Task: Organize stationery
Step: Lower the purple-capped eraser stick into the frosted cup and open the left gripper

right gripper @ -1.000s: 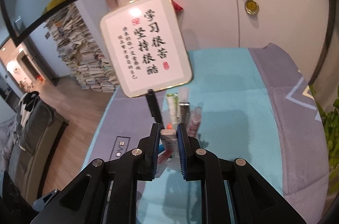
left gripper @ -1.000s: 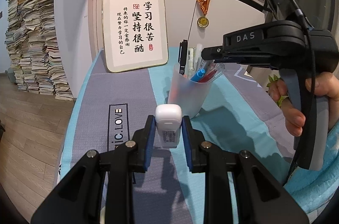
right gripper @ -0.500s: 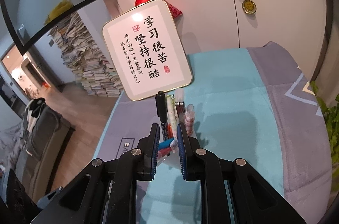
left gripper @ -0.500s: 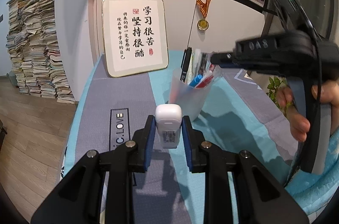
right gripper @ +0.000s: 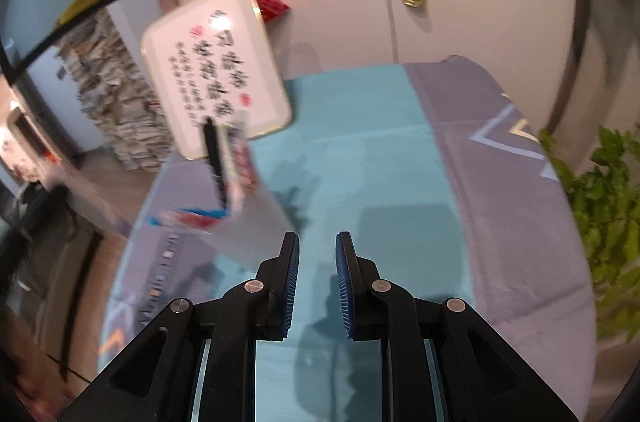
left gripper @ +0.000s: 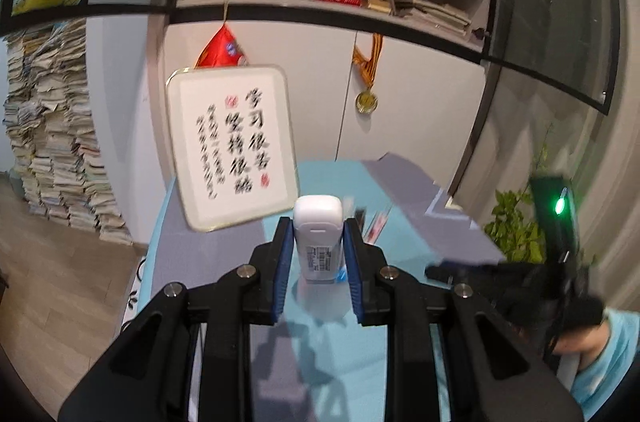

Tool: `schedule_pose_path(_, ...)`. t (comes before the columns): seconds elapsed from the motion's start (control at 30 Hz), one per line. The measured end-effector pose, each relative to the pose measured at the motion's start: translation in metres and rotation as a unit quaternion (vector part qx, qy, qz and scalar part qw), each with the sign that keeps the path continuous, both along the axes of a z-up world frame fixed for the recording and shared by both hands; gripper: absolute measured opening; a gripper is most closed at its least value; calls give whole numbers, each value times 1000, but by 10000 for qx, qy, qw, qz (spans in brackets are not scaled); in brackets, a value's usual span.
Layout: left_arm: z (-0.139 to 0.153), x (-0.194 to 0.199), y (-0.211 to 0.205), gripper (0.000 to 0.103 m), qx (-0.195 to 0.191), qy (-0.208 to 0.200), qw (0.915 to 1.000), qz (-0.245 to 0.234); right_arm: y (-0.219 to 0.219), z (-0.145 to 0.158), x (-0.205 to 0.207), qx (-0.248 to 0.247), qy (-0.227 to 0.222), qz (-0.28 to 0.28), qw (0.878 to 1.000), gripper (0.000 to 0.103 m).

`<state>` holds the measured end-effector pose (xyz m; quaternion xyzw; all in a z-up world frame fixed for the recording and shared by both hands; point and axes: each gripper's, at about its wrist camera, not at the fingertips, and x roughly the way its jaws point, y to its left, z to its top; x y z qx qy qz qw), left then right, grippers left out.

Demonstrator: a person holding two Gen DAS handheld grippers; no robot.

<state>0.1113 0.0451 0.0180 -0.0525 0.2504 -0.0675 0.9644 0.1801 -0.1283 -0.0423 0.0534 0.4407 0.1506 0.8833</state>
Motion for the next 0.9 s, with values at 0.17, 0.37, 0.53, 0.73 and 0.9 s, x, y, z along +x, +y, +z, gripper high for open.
schedule_pose_path(0.17, 5, 18, -13, 23, 19, -15, 9999, -148, -14, -13, 0, 7, 118, -96, 9999, 19)
schedule_pose_path(0.37, -12, 42, -24, 23, 132, 345, 9992, -159, -22, -23, -8, 58, 195, -82, 9998, 19)
schedule_pose_path(0.53, -26, 59, -23, 23, 62, 664, 9977, -106, -30, -29, -9, 118, 258, -156, 9995, 19)
schedule_pose_path(0.73, -32, 66, -24, 23, 59, 852, 9963, -77, -32, -34, -7, 176, 314, -132, 9993, 19)
schedule_pose_path(0.9, -35, 71, -31, 23, 203, 922, 9955, -65, -32, -36, -6, 189, 347, -131, 9991, 19)
